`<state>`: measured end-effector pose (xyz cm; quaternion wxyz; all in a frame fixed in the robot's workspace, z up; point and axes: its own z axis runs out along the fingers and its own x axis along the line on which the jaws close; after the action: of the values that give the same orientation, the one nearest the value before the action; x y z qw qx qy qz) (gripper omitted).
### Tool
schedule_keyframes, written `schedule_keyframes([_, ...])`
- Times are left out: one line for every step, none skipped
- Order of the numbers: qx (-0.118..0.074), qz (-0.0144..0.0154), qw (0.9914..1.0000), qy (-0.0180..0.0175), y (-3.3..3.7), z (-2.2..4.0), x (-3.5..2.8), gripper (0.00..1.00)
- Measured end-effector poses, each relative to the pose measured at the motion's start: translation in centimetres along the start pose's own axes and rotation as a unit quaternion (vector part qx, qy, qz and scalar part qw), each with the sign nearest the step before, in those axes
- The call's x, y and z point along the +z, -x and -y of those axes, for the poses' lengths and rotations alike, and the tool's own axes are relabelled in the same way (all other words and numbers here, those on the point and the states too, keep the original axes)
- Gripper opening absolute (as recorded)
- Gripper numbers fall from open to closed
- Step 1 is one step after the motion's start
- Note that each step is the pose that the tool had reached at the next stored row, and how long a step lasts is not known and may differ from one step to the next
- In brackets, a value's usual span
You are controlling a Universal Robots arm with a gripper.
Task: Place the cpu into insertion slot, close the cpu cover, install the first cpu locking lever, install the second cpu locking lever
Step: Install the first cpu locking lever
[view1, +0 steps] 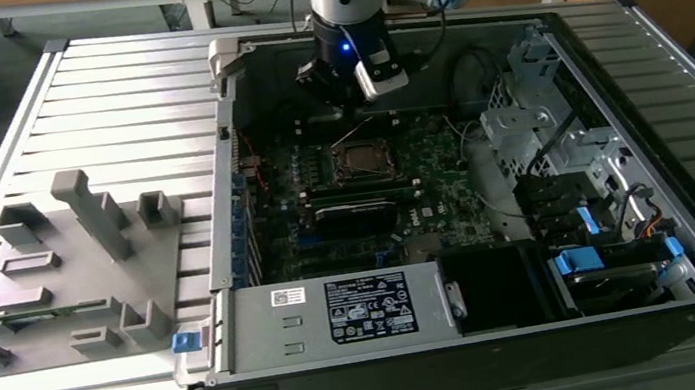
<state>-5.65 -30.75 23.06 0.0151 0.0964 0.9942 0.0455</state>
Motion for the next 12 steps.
schedule_keyframes([0.000, -0.0009, 0.99999, 0.0052, 0.00, 0.02, 0.01, 0.11])
schedule_keyframes([0.000, -0.0022, 0.99993, 0.0112, 0.01, 0.04, 0.00, 0.11])
schedule_keyframes([0.001, -0.0028, 0.99990, 0.0142, 0.01, 0.05, -0.01, 0.11])
schedule_keyframes([0.001, -0.0029, 0.99988, 0.0151, 0.01, 0.06, -0.01, 0.11])
schedule_keyframes([0.001, -0.0030, 0.99987, 0.0155, 0.02, 0.08, -0.01, 0.11])
schedule_keyframes([0.003, -0.0027, 0.99987, 0.0156, 0.02, 0.11, -0.01, 0.11])
schedule_keyframes([0.004, -0.0023, 0.99987, 0.0156, 0.03, 0.15, -0.02, 0.11])
schedule_keyframes([0.004, -0.0021, 0.99987, 0.0156, 0.03, 0.15, -0.01, 0.11])
schedule_keyframes([0.004, -0.0020, 0.99987, 0.0156, 0.06, 0.16, -0.01, 0.11])
schedule_keyframes([0.004, -0.0020, 0.99987, 0.0156, 0.09, 0.16, -0.01, 0.11])
schedule_keyframes([0.004, -0.0019, 0.99987, 0.0156, 0.14, 0.17, -0.02, 0.11])
schedule_keyframes([0.005, -0.0019, 0.99987, 0.0156, 0.19, 0.16, -0.01, 0.11])
